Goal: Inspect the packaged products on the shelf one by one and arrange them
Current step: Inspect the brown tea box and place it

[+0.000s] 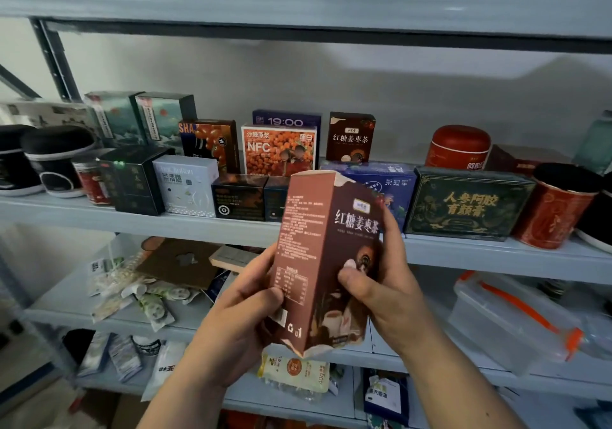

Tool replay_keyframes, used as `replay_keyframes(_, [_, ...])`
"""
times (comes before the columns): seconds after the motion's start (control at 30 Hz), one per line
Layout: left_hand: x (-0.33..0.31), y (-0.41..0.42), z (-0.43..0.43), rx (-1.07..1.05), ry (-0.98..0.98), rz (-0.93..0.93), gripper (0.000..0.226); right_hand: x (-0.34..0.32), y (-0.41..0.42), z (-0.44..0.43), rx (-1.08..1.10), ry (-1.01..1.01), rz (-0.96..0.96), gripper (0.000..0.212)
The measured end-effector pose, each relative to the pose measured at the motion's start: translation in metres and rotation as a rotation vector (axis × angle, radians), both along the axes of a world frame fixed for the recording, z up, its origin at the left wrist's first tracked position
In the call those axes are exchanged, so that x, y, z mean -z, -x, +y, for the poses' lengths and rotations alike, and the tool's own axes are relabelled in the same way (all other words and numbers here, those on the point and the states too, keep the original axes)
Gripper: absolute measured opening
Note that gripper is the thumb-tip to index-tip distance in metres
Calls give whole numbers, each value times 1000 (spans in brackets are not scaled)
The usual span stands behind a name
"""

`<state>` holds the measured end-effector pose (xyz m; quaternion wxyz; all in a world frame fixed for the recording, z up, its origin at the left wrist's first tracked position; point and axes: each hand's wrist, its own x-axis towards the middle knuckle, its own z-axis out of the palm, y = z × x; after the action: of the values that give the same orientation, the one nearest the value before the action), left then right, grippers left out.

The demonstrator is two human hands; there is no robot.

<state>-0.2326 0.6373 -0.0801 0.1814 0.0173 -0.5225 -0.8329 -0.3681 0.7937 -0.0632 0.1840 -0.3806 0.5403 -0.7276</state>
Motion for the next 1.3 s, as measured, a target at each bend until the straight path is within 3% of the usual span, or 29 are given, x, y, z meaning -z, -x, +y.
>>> replay_keyframes(0.1, [0,-2,-1,-83,68,-31,54,-1,0,-1,43,20,1,109])
replay_keyframes(0.27, [-10,-7,-7,-28,335,-62,90,-8,0,2,119,10,141,107])
replay_keyframes(0.37, [-12,-3,-8,-112,499,-126,98,-15,3,4,128,-10,208,98])
replay_keyframes(0.5, [-17,0,-11,-159,555,-120,95,-29,6,10,140,-73,295,84])
replay_keyframes(0.7, [-36,-1,-22,-320,816,-119,95,-63,18,26,162,-236,595,70])
replay_keyframes(0.97, [-86,20,-1,-402,1185,15,101,-117,40,56,194,-365,1070,92])
replay_keyframes(1.17, [-124,74,19,-441,1470,135,101,-131,71,93,491,-256,1267,88])
replay_keyframes(1.3, [-138,124,23,-557,1674,55,100,-142,99,104,710,-273,1394,75])
